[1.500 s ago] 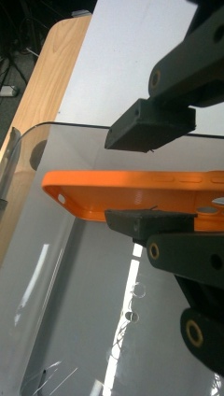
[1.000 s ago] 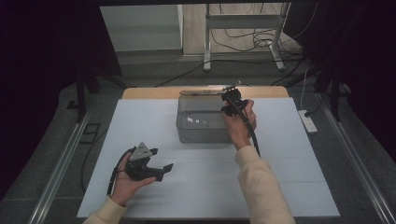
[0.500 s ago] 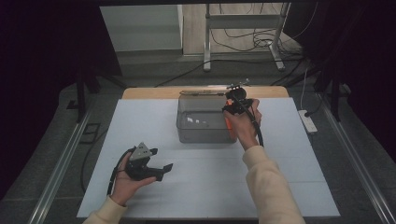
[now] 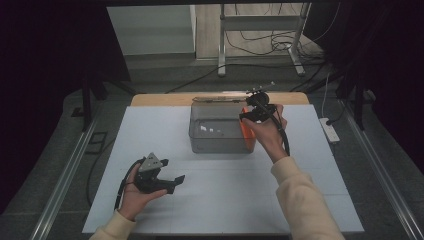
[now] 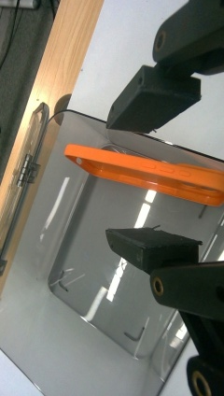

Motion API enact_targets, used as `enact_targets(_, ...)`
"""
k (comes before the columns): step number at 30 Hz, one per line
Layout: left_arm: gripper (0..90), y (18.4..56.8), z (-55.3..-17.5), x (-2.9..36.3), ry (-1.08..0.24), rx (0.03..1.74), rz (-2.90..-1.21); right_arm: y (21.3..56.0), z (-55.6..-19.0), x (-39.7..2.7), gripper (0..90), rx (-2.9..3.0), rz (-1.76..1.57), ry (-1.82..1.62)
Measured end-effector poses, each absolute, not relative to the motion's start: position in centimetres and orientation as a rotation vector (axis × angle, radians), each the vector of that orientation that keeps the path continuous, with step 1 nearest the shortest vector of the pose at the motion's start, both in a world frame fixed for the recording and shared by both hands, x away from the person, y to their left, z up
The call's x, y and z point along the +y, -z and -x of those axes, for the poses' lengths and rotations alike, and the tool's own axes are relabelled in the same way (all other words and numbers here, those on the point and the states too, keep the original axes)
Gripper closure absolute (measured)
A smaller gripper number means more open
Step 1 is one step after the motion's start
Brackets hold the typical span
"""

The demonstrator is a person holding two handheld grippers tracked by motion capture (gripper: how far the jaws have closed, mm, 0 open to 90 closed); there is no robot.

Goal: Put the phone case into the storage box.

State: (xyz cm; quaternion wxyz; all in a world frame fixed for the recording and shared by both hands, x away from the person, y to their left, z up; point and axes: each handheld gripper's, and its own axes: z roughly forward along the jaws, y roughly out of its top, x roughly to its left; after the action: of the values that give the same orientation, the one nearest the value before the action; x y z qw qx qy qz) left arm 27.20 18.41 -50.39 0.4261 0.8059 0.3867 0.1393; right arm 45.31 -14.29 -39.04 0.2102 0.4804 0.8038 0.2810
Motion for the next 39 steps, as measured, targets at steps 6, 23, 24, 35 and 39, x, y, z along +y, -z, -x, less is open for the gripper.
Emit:
enact_targets(6, 13.3, 50.4, -27.2, 18.5, -0.35, 0.971, -2.006, 38.8, -44.8, -14.4, 39.5, 2.26, -1.312, -0.801)
enact_targets(23, 13.2, 50.6, -27.1, 18.3, -0.359, 0.974, -2.02, 39.5, -41.9, -16.3, 38.2, 2.284, -1.198, -0.898)
enact_targets(24, 13.2, 50.6, -27.1, 18.3, -0.361, 0.974, -2.02, 39.5, -41.6, -16.5, 38.0, 2.286, -1.187, -0.907)
enact_targets(35, 13.1, 50.7, -27.1, 18.5, -0.362, 0.985, -2.017, 39.8, -39.6, -18.5, 33.3, 2.297, -1.116, -1.007)
enact_targets(39, 13.0, 50.7, -27.0, 18.7, -0.366, 0.991, -2.014, 40.4, -38.7, -19.2, 30.5, 2.304, -1.096, -1.032)
